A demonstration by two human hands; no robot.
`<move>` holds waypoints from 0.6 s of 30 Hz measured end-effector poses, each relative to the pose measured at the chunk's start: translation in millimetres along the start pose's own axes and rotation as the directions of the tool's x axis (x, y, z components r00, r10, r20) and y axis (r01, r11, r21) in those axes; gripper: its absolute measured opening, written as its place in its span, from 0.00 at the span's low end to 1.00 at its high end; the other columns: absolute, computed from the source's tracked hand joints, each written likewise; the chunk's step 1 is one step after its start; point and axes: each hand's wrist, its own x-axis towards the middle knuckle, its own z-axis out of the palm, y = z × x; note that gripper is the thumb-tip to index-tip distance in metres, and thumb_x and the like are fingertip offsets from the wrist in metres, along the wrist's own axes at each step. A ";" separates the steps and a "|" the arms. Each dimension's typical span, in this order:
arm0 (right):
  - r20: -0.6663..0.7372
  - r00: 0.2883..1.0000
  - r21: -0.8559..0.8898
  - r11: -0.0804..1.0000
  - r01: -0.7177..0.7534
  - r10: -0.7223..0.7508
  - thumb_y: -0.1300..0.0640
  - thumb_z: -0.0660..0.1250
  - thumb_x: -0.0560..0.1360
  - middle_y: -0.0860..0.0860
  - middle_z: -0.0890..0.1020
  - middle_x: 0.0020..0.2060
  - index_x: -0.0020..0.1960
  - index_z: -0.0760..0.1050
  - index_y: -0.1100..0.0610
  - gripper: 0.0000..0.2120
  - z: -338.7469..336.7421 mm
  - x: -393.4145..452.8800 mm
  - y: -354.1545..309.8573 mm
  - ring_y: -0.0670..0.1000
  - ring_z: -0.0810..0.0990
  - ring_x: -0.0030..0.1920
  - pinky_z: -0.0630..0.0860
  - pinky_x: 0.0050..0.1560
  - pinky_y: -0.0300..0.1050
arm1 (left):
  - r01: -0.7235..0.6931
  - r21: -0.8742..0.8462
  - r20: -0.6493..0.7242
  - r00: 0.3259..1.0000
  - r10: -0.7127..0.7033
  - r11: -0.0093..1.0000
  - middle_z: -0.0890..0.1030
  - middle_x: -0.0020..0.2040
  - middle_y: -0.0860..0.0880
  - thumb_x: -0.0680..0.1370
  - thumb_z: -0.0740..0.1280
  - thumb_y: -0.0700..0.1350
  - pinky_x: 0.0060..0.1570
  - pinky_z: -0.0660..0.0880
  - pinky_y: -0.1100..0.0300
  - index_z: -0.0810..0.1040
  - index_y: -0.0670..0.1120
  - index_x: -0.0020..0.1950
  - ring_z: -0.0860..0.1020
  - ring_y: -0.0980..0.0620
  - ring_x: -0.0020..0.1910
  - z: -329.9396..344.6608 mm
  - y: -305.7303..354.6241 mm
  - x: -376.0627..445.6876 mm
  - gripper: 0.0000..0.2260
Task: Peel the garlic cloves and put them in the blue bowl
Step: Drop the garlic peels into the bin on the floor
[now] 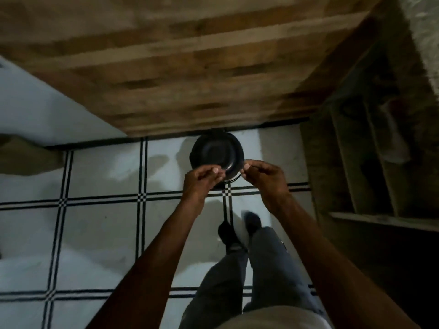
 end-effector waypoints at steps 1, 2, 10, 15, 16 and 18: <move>0.002 1.000 -0.022 1.000 -0.018 0.019 0.67 0.72 0.79 0.61 0.87 0.50 0.57 0.84 0.66 0.08 10.1 8.9 5.7 0.60 0.87 0.54 0.83 0.59 0.52 | 0.020 -0.046 -0.009 1.000 -0.020 0.999 0.85 0.53 0.35 0.81 0.68 0.33 0.48 0.82 0.64 0.80 0.30 0.61 0.87 0.49 0.47 -10.3 -3.3 8.5 0.10; -0.001 0.999 -0.047 0.998 -0.034 0.035 0.67 0.72 0.79 0.61 0.87 0.51 0.58 0.83 0.67 0.09 18.3 16.9 11.3 0.60 0.87 0.54 0.82 0.62 0.55 | 0.035 -0.063 -0.019 0.999 -0.036 0.997 0.85 0.54 0.35 0.81 0.69 0.33 0.48 0.82 0.64 0.80 0.30 0.61 0.87 0.48 0.48 -18.9 -6.8 15.0 0.10; 0.024 0.993 -0.182 0.977 -0.109 0.115 0.62 0.75 0.77 0.59 0.88 0.52 0.57 0.85 0.62 0.09 66.7 70.5 59.5 0.60 0.87 0.56 0.80 0.65 0.62 | 0.124 -0.100 -0.087 0.987 -0.133 0.987 0.87 0.51 0.40 0.78 0.71 0.31 0.56 0.83 0.54 0.82 0.38 0.57 0.87 0.44 0.51 -57.6 -34.8 63.5 0.09; 0.011 0.983 -0.143 0.973 -0.180 0.184 0.65 0.74 0.77 0.60 0.88 0.51 0.56 0.85 0.63 0.08 84.0 111.7 106.9 0.60 0.87 0.54 0.84 0.59 0.53 | 0.116 -0.198 -0.162 0.975 -0.150 0.973 0.87 0.49 0.37 0.77 0.74 0.34 0.51 0.84 0.57 0.82 0.34 0.58 0.87 0.41 0.50 -65.5 -71.3 111.3 0.10; 0.002 0.981 -0.136 0.971 -0.194 0.196 0.66 0.74 0.77 0.60 0.88 0.49 0.56 0.84 0.64 0.08 85.8 121.5 116.8 0.57 0.88 0.52 0.85 0.54 0.46 | 0.130 -0.202 -0.161 0.973 -0.164 0.971 0.87 0.50 0.36 0.78 0.74 0.34 0.51 0.84 0.57 0.82 0.33 0.57 0.87 0.40 0.51 -66.1 -81.8 122.3 0.10; -0.026 0.977 -0.169 0.962 -0.213 0.212 0.67 0.73 0.77 0.54 0.87 0.44 0.58 0.83 0.66 0.10 90.2 143.3 136.9 0.45 0.88 0.44 0.82 0.44 0.35 | 0.157 -0.196 -0.175 0.966 -0.192 0.968 0.87 0.49 0.37 0.78 0.74 0.36 0.52 0.83 0.57 0.84 0.35 0.54 0.86 0.41 0.51 -68.1 -101.5 148.5 0.07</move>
